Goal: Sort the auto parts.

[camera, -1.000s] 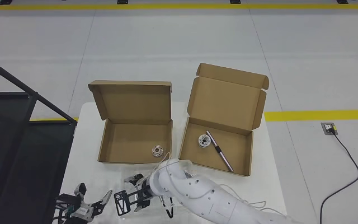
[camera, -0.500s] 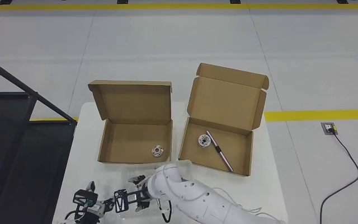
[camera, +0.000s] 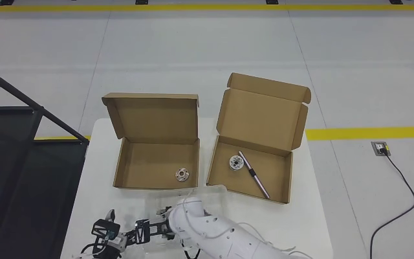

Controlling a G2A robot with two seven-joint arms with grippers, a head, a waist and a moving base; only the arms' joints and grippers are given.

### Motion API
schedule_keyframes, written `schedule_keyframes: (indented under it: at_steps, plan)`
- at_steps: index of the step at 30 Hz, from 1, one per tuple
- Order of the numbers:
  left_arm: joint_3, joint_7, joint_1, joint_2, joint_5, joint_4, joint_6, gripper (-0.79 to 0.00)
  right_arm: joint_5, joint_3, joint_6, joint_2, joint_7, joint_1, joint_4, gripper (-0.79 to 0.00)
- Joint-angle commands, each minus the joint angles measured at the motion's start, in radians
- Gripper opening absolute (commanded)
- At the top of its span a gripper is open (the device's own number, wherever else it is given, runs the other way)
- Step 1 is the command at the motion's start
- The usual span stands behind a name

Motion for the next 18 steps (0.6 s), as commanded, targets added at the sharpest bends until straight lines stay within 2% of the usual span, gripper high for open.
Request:
schedule_keyframes:
  at_steps: [1, 5, 18]
  plan:
    - [-0.002, 0.003, -0.002, 0.000, 0.003, 0.006, -0.003, 0.000, 0.000, 0.001, 0.008, -0.004, 0.028, -0.005, -0.006, -0.286]
    - [-0.003, 0.009, -0.006, 0.001, 0.008, 0.014, -0.007, 0.000, 0.004, 0.011, 0.019, -0.008, 0.075, -0.016, -0.023, -0.314]
    - [-0.009, 0.011, -0.004, -0.001, -0.003, 0.007, -0.005, 0.000, 0.043, 0.055, -0.025, -0.014, 0.147, -0.023, -0.012, -0.265]
